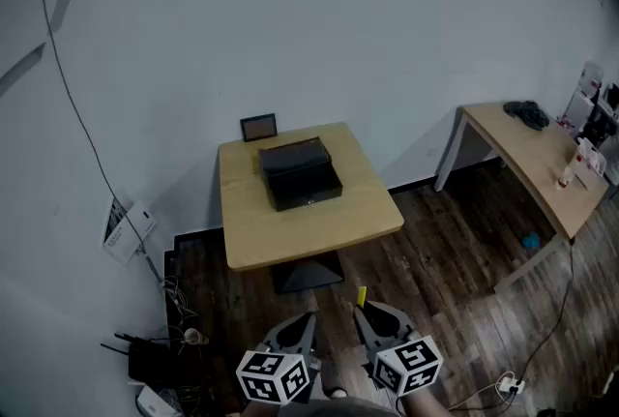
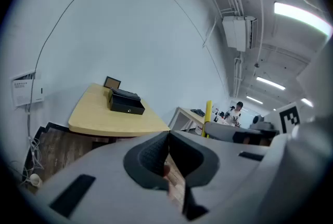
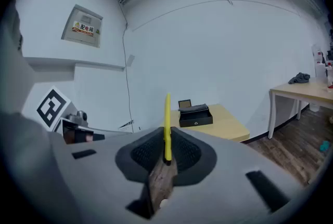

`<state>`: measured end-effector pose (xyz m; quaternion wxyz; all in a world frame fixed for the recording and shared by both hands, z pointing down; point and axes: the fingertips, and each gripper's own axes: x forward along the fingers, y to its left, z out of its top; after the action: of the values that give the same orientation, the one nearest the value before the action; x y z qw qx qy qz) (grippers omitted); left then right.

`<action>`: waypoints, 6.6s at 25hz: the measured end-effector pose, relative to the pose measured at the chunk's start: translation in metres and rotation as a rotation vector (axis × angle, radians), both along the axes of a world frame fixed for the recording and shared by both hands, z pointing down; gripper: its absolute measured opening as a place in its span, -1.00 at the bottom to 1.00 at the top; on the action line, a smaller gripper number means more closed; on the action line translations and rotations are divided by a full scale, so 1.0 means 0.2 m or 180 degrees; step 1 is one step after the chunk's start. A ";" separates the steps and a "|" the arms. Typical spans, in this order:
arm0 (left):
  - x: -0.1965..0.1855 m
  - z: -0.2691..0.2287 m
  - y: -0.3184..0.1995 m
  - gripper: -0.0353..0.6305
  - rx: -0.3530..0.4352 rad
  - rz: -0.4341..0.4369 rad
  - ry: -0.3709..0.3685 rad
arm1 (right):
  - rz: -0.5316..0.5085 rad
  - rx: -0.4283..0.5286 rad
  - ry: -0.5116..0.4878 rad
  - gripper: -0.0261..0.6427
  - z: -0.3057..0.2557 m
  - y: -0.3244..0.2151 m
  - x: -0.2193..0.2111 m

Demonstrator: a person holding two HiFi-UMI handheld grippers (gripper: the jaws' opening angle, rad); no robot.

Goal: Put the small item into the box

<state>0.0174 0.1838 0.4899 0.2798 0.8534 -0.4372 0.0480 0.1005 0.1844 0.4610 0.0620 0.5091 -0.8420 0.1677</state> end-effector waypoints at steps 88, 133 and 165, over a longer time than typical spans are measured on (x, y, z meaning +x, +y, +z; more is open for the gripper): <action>-0.34 0.16 -2.09 -0.89 -0.0195 -0.0191 -0.0082 | -0.0296 -0.0102 0.0188 -0.82 0.08 -2.25 -0.26; -0.31 0.28 -2.26 -0.88 -0.0443 -0.0600 -0.0093 | -0.1906 -0.1818 0.2489 -0.82 1.25 -2.53 -0.27; -0.34 0.14 -1.81 -0.88 -0.0176 -0.0210 -0.0069 | -0.0358 -0.0712 0.1262 -0.52 0.58 -2.24 -0.26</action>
<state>-0.0512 -0.1778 0.5175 0.3000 0.8299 -0.4666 0.0602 0.0484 -0.2629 0.5777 0.2915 0.4743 -0.8165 0.1530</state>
